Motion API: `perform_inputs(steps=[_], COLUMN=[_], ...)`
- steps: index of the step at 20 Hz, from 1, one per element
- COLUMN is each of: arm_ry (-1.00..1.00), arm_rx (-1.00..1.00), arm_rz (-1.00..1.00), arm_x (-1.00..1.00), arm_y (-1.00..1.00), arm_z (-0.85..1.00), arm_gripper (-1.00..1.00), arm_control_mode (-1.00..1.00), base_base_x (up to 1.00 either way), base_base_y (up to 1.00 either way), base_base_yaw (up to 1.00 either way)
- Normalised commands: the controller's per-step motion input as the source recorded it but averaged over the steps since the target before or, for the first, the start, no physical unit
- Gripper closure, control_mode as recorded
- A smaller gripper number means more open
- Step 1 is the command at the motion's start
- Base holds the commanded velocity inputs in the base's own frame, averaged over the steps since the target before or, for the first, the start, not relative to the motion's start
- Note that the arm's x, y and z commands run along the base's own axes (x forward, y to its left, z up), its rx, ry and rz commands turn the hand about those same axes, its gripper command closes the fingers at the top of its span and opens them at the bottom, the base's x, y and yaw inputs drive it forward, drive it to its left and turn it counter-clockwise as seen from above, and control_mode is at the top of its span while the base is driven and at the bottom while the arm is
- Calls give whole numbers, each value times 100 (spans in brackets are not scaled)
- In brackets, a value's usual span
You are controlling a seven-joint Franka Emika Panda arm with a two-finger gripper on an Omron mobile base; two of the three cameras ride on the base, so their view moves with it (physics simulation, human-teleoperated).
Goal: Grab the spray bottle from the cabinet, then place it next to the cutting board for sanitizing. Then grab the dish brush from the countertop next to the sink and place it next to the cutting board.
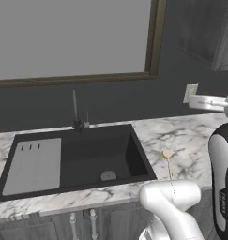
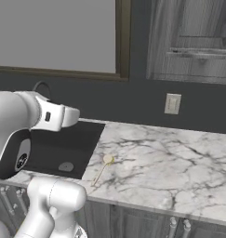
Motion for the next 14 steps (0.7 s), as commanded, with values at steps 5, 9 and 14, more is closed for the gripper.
perform_inputs(steps=[5,9,14], arm_ry=[9,49,52], arm_rx=[0,0,0], arm_rz=[1,2,0], arm_x=[4,28,69], arm_y=[-2,0,0], arm_z=[-22,-86,-100], arm_gripper=[-100,-100,-100], arm_control_mode=[-100,-100,-100], base_base_x=[21,0,0], base_base_y=[-5,0,0], base_base_yaw=[2,0,0])
